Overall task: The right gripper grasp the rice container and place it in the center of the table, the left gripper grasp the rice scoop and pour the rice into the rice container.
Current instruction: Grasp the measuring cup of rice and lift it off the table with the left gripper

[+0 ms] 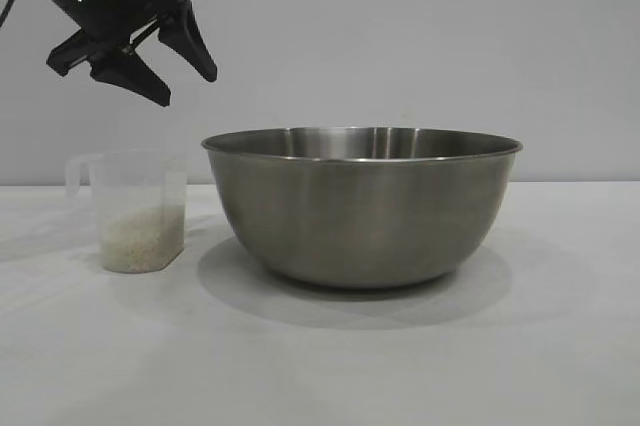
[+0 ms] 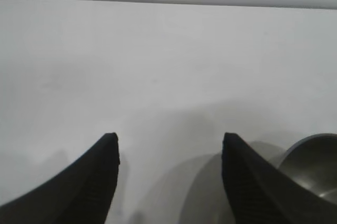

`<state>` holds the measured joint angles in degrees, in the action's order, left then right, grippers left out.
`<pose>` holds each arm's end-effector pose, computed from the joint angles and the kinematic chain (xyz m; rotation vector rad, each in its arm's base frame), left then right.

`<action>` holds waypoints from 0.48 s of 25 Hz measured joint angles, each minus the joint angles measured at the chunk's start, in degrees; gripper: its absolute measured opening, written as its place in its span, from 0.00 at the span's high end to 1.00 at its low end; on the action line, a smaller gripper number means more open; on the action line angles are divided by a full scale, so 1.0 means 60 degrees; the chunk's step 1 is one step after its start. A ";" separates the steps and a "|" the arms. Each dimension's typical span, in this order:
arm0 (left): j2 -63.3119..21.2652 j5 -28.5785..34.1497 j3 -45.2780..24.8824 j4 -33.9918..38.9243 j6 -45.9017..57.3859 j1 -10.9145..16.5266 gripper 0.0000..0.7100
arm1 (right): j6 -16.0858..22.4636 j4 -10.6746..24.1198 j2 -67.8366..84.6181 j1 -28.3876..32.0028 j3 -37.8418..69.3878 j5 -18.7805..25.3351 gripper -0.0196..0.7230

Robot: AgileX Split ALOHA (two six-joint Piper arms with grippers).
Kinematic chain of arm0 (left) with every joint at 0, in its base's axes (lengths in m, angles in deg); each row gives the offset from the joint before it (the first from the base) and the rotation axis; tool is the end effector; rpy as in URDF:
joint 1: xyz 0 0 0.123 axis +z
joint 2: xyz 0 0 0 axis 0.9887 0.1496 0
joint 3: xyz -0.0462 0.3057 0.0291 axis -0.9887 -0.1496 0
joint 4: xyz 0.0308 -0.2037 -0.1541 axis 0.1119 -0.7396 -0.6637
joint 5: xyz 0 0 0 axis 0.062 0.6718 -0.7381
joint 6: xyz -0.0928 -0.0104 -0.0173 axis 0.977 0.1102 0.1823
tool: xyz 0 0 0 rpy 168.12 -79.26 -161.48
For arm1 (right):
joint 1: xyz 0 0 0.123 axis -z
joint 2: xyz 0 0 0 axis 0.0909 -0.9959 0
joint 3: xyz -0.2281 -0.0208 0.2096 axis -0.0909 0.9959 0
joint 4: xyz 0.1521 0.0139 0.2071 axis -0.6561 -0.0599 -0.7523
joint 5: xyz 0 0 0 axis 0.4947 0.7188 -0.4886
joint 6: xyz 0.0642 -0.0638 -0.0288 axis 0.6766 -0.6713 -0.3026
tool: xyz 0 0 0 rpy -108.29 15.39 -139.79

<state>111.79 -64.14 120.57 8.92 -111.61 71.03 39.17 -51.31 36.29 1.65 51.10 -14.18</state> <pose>0.4252 -0.1099 0.2215 0.1925 2.2677 -0.5709 -0.0277 0.0035 0.2677 -0.1429 2.1185 0.0700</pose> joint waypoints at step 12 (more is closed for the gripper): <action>-0.2662 0.0402 0.0000 0.3716 0.1008 0.0000 0.44 | 0.0000 0.0015 0.0000 0.0000 0.0000 0.0000 0.33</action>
<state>95.82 -61.73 120.57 31.22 -105.56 71.03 39.17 -51.22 36.29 1.65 51.10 -14.18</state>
